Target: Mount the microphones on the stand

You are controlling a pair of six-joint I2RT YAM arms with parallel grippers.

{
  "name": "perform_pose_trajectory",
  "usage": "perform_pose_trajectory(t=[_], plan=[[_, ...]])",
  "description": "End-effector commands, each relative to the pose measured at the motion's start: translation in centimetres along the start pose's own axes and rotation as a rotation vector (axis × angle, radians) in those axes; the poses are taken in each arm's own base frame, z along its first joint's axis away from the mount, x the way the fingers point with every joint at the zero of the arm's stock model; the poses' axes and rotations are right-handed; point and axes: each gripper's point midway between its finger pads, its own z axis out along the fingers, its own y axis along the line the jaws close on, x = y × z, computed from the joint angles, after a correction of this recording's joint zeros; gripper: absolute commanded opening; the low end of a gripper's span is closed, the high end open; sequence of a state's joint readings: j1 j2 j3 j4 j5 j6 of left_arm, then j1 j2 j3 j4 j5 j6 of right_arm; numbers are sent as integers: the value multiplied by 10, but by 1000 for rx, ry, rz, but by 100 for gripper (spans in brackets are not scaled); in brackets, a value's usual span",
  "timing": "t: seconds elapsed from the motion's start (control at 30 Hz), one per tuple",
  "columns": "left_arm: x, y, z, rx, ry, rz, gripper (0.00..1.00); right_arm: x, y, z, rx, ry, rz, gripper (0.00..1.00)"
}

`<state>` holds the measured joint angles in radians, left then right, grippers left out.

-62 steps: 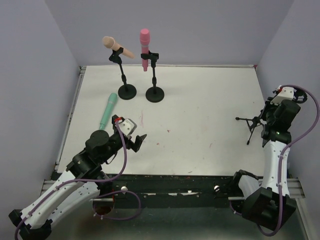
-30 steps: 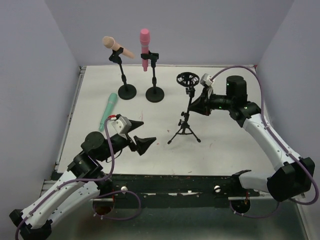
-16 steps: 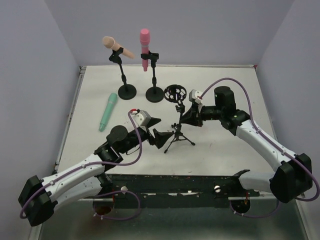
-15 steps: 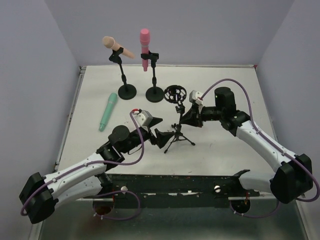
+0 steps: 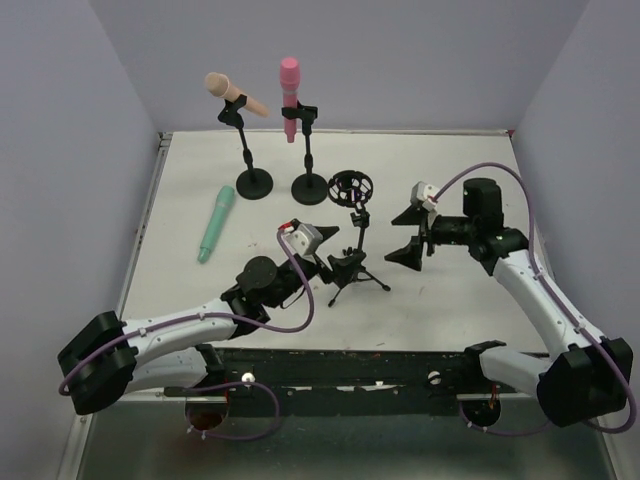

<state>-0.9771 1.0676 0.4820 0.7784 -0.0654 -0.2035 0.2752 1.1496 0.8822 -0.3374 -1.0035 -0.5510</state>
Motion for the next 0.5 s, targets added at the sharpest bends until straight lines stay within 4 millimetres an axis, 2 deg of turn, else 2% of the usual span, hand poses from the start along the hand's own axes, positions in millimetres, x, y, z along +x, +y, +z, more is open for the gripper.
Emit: perform_pose_trajectory(t=[0.0,0.1,0.2,0.33,0.37,0.4,0.43,0.47], plan=[[-14,-3,17,-3,-68,99,93,-6,3,-26,19,-42,6,100],[-7,2,23,-21,-51,137,92,4,9,-28,15,-40,28,100],[-5,6,17,-36,-44,144,92,11,9,-29,24,-31,31,100],[6,14,-12,-38,56,143,96,11,3,-31,52,-20,30,100],[1,18,-22,-43,72,121,96,11,2,-32,58,-18,30,100],[9,25,-32,-48,124,105,97,11,1,-33,66,-17,30,100],[6,32,-43,-63,144,82,97,10,0,-34,71,-16,30,100],[7,49,-55,-124,174,54,97,10,0,-34,73,-14,31,100]])
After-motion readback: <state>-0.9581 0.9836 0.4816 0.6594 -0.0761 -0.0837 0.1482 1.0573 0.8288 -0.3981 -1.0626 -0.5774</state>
